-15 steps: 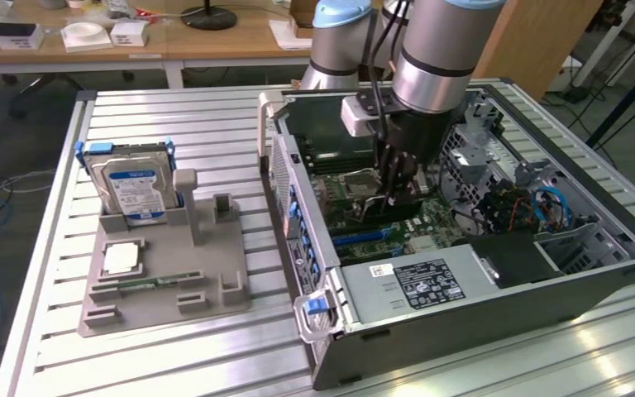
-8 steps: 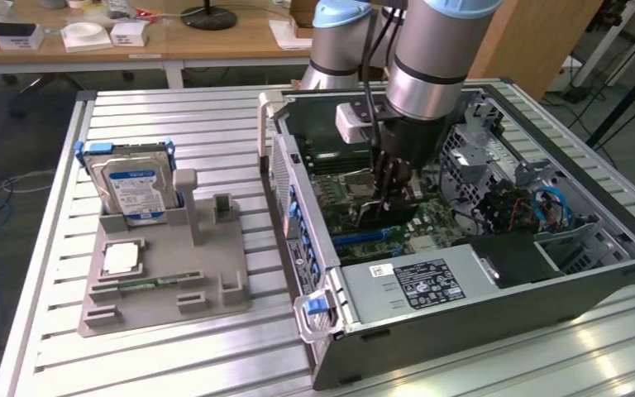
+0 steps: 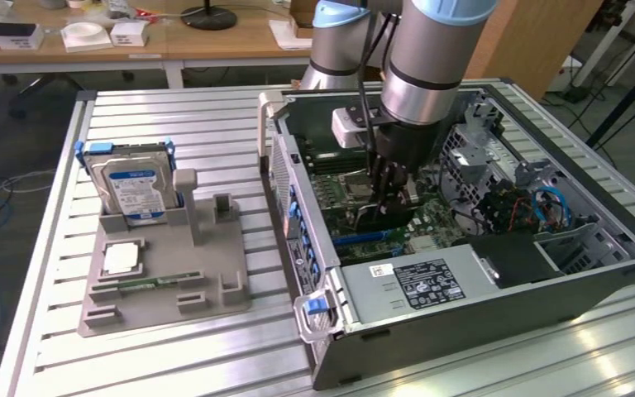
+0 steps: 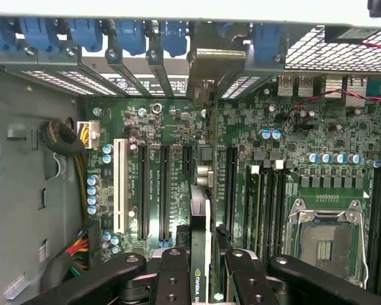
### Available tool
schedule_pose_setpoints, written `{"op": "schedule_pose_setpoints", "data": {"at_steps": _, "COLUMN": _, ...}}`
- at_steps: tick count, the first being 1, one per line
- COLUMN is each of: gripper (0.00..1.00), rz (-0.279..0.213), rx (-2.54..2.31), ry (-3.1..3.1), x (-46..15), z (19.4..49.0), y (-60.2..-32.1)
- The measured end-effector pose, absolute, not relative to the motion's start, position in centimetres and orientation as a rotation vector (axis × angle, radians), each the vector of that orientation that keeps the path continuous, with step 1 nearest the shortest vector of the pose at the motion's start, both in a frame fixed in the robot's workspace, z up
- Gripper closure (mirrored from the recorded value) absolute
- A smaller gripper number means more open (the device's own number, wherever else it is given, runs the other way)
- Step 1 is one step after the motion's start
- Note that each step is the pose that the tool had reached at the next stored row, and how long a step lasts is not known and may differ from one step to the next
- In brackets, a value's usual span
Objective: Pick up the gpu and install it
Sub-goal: 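Insert the gpu into the slot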
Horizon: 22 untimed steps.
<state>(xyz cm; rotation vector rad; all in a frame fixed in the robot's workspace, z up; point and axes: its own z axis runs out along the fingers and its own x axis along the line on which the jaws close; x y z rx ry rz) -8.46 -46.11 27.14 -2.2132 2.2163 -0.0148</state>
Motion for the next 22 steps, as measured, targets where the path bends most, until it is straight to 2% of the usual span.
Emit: {"op": "schedule_pose_setpoints", "data": {"at_steps": 22, "gripper": 0.74, "rz": -0.017, "rx": -2.215, "ry": 2.218, "x": -8.59, "z": 26.47, "y": -45.67}}
